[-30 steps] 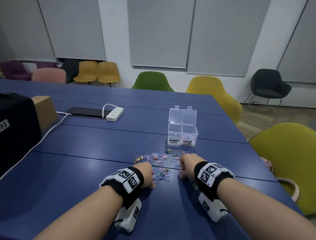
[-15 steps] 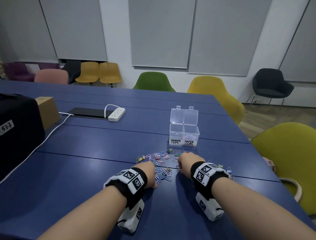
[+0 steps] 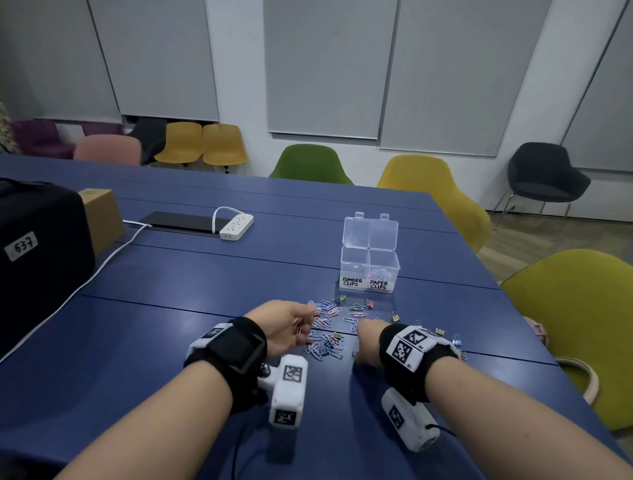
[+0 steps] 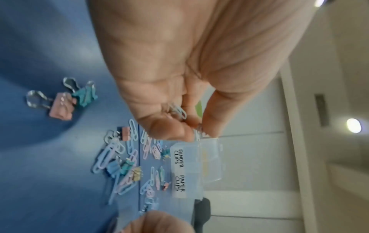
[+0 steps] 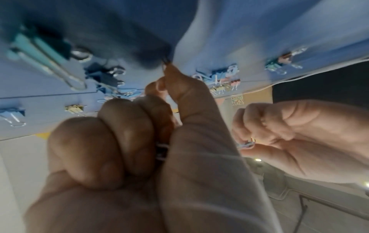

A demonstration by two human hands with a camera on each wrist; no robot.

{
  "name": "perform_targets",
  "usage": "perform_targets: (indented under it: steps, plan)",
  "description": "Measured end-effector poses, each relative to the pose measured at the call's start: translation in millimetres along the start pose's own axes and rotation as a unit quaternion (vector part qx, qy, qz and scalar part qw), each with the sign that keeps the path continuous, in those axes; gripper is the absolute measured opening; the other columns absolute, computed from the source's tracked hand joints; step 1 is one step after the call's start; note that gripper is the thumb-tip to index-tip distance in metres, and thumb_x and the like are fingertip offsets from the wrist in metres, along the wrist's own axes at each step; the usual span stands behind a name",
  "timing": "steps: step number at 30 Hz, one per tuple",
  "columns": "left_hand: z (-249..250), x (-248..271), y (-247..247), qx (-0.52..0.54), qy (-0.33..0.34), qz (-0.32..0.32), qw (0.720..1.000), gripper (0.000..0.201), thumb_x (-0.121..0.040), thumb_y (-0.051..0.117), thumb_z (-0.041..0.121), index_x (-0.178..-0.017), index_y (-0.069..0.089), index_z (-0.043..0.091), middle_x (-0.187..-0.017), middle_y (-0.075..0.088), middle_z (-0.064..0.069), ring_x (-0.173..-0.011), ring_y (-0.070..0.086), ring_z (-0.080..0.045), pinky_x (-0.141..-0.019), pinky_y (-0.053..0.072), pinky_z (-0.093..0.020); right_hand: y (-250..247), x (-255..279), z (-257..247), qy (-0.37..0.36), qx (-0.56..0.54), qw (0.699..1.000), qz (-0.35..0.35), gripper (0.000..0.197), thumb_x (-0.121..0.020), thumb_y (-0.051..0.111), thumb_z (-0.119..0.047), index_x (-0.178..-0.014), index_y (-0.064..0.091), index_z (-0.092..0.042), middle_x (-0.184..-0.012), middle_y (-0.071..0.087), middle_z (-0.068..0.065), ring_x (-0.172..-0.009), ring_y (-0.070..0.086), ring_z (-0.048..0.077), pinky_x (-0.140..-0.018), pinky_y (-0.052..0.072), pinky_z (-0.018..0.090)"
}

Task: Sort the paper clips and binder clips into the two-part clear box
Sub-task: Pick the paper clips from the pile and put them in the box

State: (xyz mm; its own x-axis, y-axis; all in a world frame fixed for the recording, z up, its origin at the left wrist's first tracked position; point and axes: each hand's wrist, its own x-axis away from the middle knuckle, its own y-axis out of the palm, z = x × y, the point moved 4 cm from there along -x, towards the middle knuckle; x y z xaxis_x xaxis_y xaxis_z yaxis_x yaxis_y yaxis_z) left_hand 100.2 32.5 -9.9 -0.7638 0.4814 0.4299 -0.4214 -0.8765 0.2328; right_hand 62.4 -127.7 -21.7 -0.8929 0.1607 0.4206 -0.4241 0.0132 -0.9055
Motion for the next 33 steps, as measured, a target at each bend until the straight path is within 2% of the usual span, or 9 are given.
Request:
perform_targets:
  steps: [4,7,10,14,18,22,24,29,33]
  plan:
    - [9.2,6.1,-8.5,0.189,0.036,0.003,0.981,0.018,-0.095,0.053,0.009,-0.077,0.055,0.006,-0.070,0.057,-0.005,-0.056,0.056,-0.010,-0.049,0.054,-0.018,-9.3,15.6,10.6,-0.015,-0.247,0.969,0.017,0.025,-0.088,0.051,-0.020,-0.065,0.045,-0.013,-0.058,0.041,0.000,-0.048,0.040,0.015,-0.044,0.034,0.021]
    - [8.0,4.9,-15.0,0.238,0.056,-0.003,0.970,0.014,-0.094,0.053,0.007,-0.080,0.057,0.008,-0.067,0.061,-0.004,-0.049,0.060,-0.008,-0.049,0.054,-0.017,-5.7,27.3,28.8,-0.017,-0.690,0.722,-0.052,0.024,-0.085,0.044,-0.012,-0.064,0.035,-0.019,-0.049,0.029,-0.004,-0.034,0.021,0.008,-0.038,0.015,0.011]
    - [5.9,0.3,-17.4,0.279,0.051,-0.010,0.959,0.012,-0.093,0.049,0.003,-0.093,0.061,0.005,-0.070,0.059,-0.005,-0.053,0.058,-0.010,-0.050,0.054,-0.018,-0.4,36.4,42.9,-0.103,-0.876,0.459,-0.108,0.032,-0.056,0.072,-0.013,-0.059,0.040,-0.015,-0.048,0.031,-0.002,-0.034,0.026,0.010,-0.035,0.019,0.013]
    - [2.9,-5.2,-11.7,0.277,0.016,-0.004,0.961,0.008,-0.084,0.054,0.009,-0.083,0.060,0.005,-0.066,0.053,-0.005,-0.054,0.049,-0.013,-0.044,0.048,-0.020,6.4,38.9,58.7,-0.121,-0.930,0.341,-0.063,0.035,-0.044,0.078,-0.015,-0.065,0.050,-0.008,-0.055,0.038,0.002,-0.039,0.035,0.013,-0.032,0.022,0.018]
    - [-2.1,-15.1,-4.4,0.177,-0.023,0.012,0.984,0.031,-0.092,0.050,0.028,-0.066,0.045,0.015,-0.050,0.037,0.002,-0.036,0.032,-0.010,-0.034,0.024,-0.015,6.1,29.9,63.4,-0.029,-0.918,0.393,-0.036,0.021,-0.086,0.050,-0.025,-0.072,0.049,-0.009,-0.044,0.034,-0.004,-0.029,0.028,0.007,-0.028,0.016,0.013]
    - [2.6,-23.5,5.7,-0.091,0.018,0.052,0.994,0.032,-0.090,0.060,0.030,-0.065,0.047,0.016,-0.051,0.025,0.005,-0.039,0.020,-0.008,-0.036,0.015,-0.013,-8.6,17.0,69.9,0.025,-0.715,0.695,0.070,0.023,-0.098,0.032,-0.009,-0.089,0.053,-0.011,-0.049,0.032,-0.003,-0.032,0.020,0.006,-0.036,0.016,0.008]
    - [10.5,-24.1,17.5,-0.285,0.049,0.048,0.956,0.027,-0.084,0.069,0.030,-0.067,0.053,0.017,-0.053,0.035,0.005,-0.045,0.029,-0.010,-0.039,0.028,-0.014,-17.7,9.2,69.8,0.041,-0.609,0.788,0.079,0.028,-0.095,0.025,-0.005,-0.087,0.049,-0.018,-0.056,0.037,0.001,-0.038,0.022,0.010,-0.038,0.019,0.009]
    - [28.1,-38.9,62.0,-0.518,0.107,0.001,0.848,0.014,-0.079,0.075,0.028,-0.079,0.063,0.020,-0.069,0.057,0.008,-0.059,0.050,-0.005,-0.053,0.040,-0.018,-37.1,-13.3,77.4,0.052,-0.402,0.909,0.093,0.032,-0.092,0.027,0.003,-0.097,0.056,-0.010,-0.072,0.050,0.003,-0.052,0.042,0.015,-0.042,0.036,0.017]
    - [34.2,-61.4,83.0,-0.651,0.109,0.034,0.751,0.026,-0.081,0.071,0.031,-0.097,0.069,0.010,-0.099,0.069,-0.004,-0.090,0.064,-0.019,-0.079,0.052,-0.029,-44.0,-28.2,77.9,0.047,-0.218,0.969,0.104,0.029,-0.095,0.040,-0.011,-0.106,0.065,-0.001,-0.101,0.066,0.013,-0.088,0.061,0.027,-0.077,0.048,0.028]
